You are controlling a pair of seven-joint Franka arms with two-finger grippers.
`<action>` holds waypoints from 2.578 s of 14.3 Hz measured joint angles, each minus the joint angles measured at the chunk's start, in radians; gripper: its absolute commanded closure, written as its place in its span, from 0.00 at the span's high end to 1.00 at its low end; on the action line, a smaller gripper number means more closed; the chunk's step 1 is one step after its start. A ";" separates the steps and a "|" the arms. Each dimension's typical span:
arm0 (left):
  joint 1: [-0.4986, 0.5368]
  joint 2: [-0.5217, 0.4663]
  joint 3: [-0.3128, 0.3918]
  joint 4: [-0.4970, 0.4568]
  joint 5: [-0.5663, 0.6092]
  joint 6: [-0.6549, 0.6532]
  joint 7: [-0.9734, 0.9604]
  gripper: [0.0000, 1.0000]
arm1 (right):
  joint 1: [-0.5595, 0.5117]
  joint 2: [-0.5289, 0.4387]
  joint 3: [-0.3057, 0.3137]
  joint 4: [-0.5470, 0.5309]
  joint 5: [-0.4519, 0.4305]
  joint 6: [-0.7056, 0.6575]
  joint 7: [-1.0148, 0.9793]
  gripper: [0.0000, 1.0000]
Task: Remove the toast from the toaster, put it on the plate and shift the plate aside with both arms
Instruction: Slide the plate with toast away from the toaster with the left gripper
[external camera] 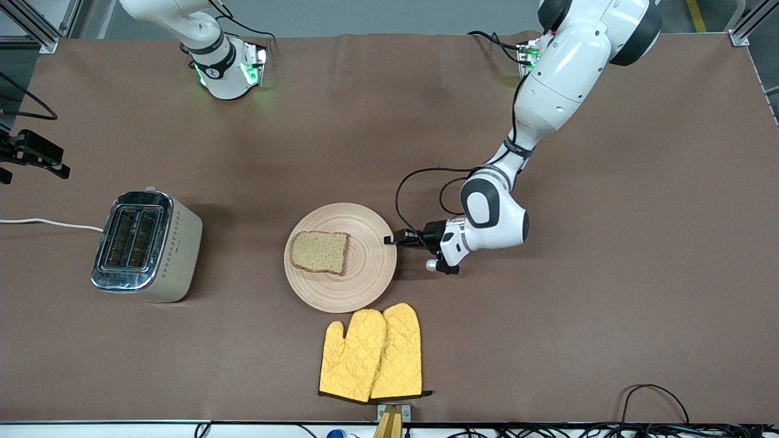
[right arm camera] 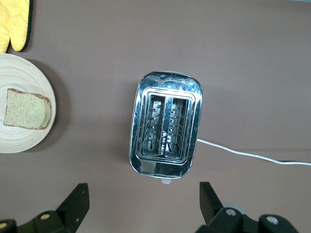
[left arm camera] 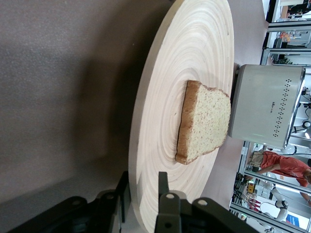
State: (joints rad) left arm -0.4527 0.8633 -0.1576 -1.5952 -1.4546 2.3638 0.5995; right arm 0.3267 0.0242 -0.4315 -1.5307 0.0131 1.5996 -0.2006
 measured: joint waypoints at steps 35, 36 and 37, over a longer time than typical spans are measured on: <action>0.855 -0.100 0.019 0.039 0.786 -0.634 0.145 0.02 | -0.461 -0.002 0.475 0.000 -0.003 -0.043 0.033 1.00; 0.865 -0.091 0.020 0.046 0.786 -0.634 0.144 0.02 | -0.463 -0.002 0.475 0.000 -0.003 -0.046 0.033 1.00; 0.870 -0.080 0.020 0.050 0.786 -0.634 0.141 0.02 | -0.465 -0.002 0.475 0.000 -0.003 -0.052 0.033 1.00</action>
State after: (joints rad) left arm 0.4172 0.7831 -0.1376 -1.5448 -0.6683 1.7296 0.7404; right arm -0.1385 0.0218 0.0431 -1.5304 0.0097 1.5481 -0.1680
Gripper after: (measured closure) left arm 0.912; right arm 0.000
